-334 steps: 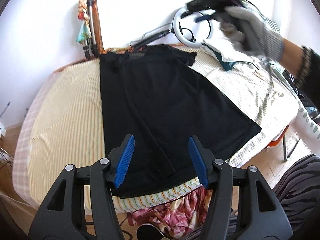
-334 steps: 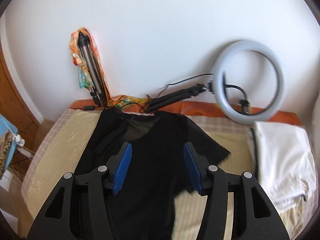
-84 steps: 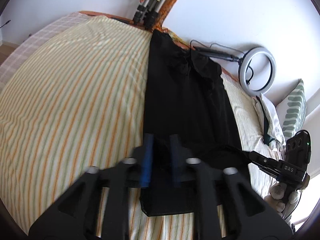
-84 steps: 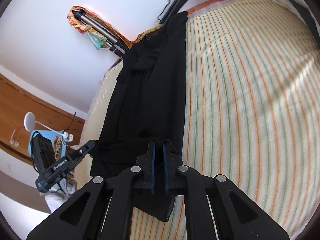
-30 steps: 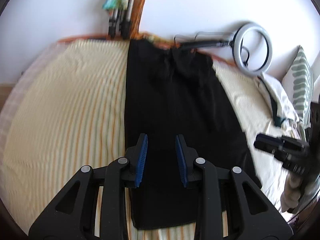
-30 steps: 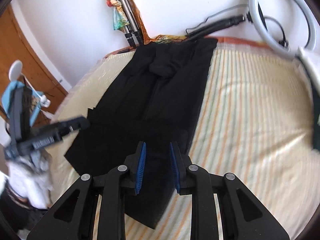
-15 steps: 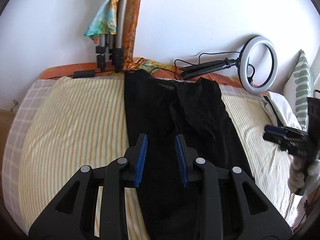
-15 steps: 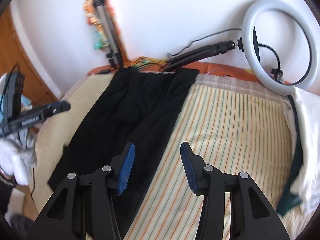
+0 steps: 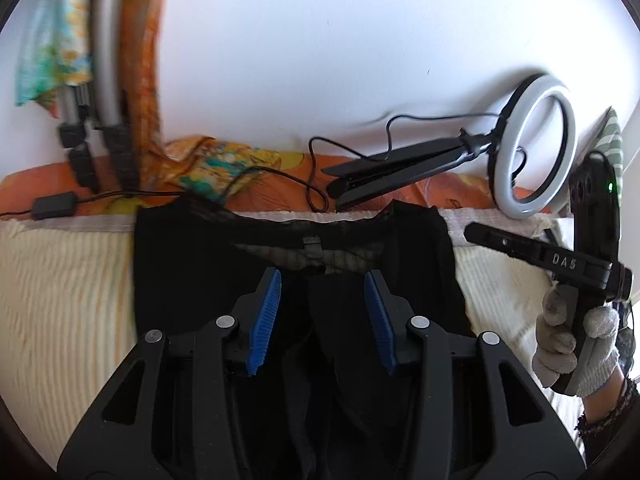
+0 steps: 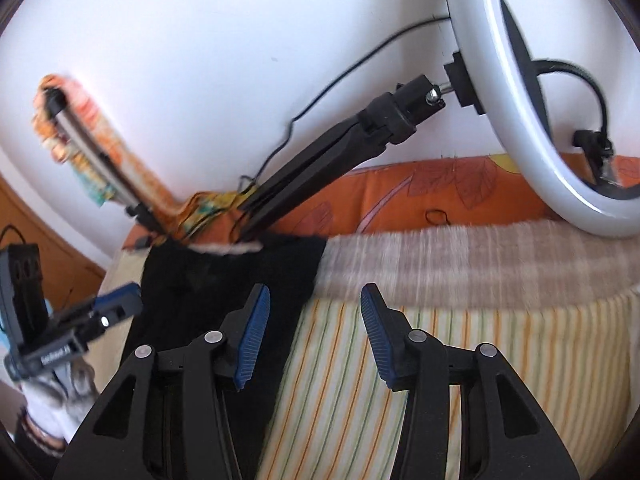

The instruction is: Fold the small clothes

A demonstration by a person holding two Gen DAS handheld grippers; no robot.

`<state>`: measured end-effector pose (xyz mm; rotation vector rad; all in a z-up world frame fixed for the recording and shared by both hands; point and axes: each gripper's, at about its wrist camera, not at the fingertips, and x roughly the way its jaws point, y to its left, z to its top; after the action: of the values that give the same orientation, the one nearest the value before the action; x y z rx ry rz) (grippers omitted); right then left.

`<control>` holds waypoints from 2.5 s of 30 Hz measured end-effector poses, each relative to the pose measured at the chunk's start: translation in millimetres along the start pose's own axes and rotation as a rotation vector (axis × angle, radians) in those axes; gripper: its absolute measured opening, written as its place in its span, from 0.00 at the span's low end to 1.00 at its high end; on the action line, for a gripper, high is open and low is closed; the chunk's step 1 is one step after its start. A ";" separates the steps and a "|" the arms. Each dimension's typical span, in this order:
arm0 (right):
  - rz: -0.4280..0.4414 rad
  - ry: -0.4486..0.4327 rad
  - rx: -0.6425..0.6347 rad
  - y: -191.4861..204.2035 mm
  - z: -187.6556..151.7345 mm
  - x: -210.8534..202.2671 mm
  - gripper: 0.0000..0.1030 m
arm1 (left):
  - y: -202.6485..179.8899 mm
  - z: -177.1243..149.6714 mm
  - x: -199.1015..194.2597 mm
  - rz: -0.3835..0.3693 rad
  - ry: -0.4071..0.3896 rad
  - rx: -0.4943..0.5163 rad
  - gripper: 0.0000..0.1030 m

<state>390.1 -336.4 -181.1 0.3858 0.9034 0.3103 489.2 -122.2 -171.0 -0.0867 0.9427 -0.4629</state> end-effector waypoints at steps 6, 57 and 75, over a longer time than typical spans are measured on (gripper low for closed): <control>0.045 0.047 0.028 -3.1 12.8 29.7 0.45 | -5.0 -6.1 23.4 0.062 0.022 0.048 0.01; 0.085 -0.049 -0.254 77.3 7.1 -31.8 0.02 | 52.6 13.8 -71.7 0.052 -0.151 0.025 0.02; 0.012 -0.012 -0.350 119.1 -170.5 -143.4 0.02 | 16.2 -159.3 -200.7 0.063 -0.156 0.142 0.02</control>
<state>157.3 -257.7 -122.9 0.0697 0.8163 0.4686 268.1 -3.3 -117.2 0.0347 0.7551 -0.4569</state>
